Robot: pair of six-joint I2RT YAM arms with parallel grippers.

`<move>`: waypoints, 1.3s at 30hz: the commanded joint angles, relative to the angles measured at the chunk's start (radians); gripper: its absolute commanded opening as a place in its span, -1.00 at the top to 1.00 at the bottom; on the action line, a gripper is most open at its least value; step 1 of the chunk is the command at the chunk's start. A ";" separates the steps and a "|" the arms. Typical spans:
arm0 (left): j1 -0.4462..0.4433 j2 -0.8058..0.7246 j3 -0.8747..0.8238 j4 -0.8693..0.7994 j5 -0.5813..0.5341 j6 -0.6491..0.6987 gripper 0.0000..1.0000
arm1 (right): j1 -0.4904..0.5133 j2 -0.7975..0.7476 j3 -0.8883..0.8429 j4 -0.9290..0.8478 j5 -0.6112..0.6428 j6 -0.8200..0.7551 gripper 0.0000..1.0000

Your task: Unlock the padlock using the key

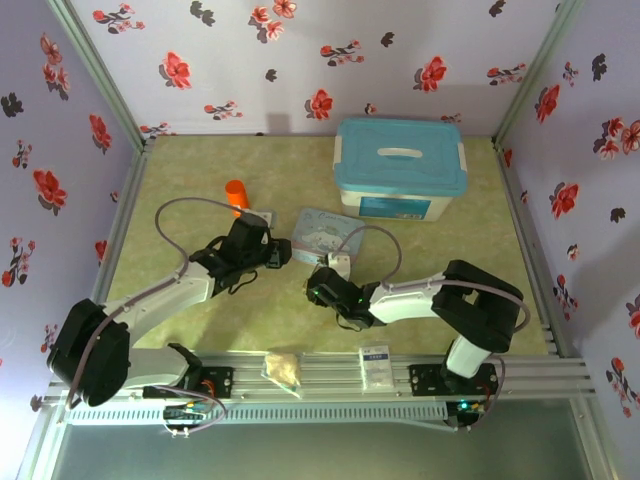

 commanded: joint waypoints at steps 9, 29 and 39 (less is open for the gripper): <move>-0.001 0.034 -0.012 0.055 0.022 -0.014 0.04 | 0.014 0.066 0.064 -0.074 0.016 0.050 0.09; 0.029 0.047 0.040 0.061 0.022 0.003 0.01 | -0.008 0.023 -0.074 0.055 -0.055 0.147 0.65; 0.030 0.216 0.197 0.095 0.013 0.067 -0.06 | -0.037 -0.033 -0.234 0.293 -0.082 0.261 0.93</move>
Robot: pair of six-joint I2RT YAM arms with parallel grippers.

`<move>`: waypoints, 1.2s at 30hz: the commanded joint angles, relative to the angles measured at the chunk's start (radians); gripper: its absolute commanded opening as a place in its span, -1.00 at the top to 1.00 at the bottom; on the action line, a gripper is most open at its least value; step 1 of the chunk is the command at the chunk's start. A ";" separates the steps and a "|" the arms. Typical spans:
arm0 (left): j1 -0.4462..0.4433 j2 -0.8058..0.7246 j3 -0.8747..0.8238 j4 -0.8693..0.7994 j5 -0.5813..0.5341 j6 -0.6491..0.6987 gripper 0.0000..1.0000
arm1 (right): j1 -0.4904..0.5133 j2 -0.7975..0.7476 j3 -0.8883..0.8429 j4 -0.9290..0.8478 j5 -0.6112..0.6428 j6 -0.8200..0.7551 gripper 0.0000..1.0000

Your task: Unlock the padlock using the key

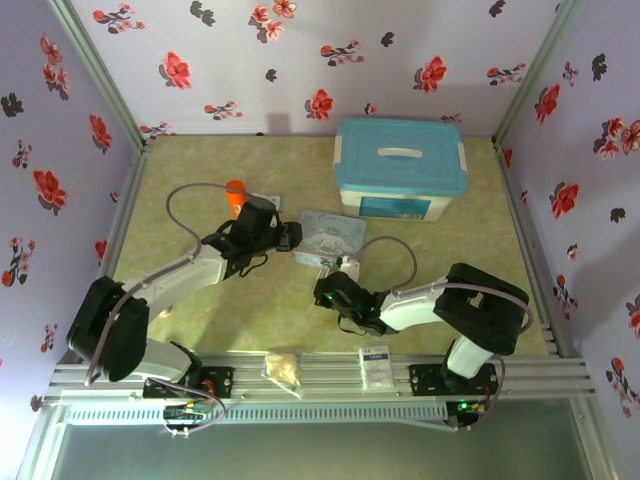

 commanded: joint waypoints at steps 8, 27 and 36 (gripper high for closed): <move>-0.008 0.255 0.175 0.028 -0.055 0.131 -0.18 | -0.030 0.117 -0.182 0.366 -0.024 0.216 0.99; -0.022 0.295 0.071 0.071 -0.125 0.122 0.08 | -0.013 0.441 -0.266 0.886 0.213 0.398 1.00; -0.035 0.317 0.080 0.047 -0.149 0.191 0.23 | 0.015 0.484 -0.176 0.886 0.292 0.505 1.00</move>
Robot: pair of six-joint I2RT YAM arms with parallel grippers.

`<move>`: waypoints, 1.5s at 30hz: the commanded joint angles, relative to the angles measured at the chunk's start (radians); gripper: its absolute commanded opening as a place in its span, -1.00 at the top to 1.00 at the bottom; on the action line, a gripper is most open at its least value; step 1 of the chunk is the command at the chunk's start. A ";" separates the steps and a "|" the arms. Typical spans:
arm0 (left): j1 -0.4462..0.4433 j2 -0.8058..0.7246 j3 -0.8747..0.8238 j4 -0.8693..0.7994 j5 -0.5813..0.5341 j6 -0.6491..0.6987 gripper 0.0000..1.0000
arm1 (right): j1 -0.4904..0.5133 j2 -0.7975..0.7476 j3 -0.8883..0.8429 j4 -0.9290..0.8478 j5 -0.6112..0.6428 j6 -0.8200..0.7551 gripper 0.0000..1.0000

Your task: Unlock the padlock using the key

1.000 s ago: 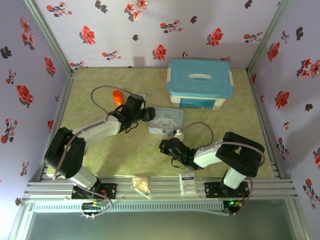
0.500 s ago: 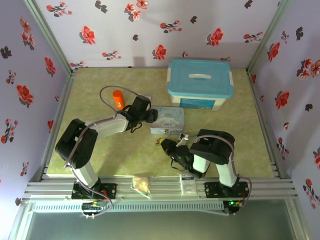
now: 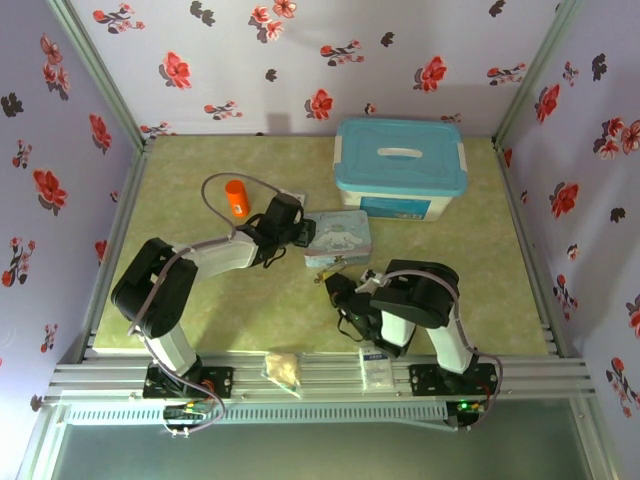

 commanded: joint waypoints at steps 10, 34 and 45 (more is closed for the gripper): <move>-0.002 0.039 -0.033 -0.086 -0.088 0.076 0.26 | 0.010 0.074 0.023 -0.182 0.210 0.119 1.00; -0.003 0.038 -0.029 -0.086 -0.088 0.080 0.30 | -0.037 -0.070 -0.031 -0.182 0.277 0.050 1.00; -0.003 0.042 -0.040 -0.079 -0.092 0.074 0.29 | -0.044 -0.134 -0.096 -0.184 0.289 0.007 1.00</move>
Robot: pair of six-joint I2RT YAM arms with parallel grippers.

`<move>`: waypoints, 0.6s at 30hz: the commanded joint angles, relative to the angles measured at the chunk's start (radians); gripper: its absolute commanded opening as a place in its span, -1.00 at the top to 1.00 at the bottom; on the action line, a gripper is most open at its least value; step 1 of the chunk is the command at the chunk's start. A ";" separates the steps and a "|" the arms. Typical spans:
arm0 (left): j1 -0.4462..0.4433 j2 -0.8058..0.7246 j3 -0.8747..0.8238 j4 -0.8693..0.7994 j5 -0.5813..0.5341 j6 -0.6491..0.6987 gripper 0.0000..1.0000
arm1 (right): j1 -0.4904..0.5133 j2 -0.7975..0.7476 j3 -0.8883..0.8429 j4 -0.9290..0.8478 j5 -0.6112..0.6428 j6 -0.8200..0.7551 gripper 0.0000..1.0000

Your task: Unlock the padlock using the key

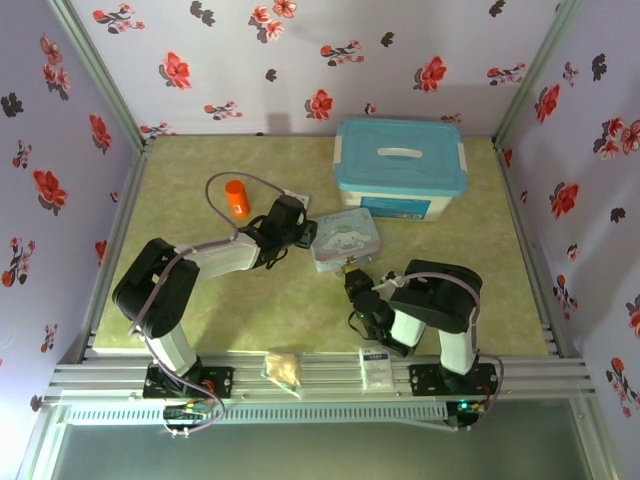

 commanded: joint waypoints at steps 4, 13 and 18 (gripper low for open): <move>0.013 0.025 -0.040 -0.091 -0.043 0.006 0.09 | -0.010 0.038 0.019 -0.011 0.067 -0.002 1.00; -0.003 -0.118 -0.185 0.140 0.101 -0.093 -0.40 | -0.019 0.094 0.066 -0.011 0.006 0.062 1.00; -0.027 -0.126 -0.223 0.212 0.133 -0.103 -0.45 | -0.006 0.123 0.064 -0.012 0.015 0.095 1.00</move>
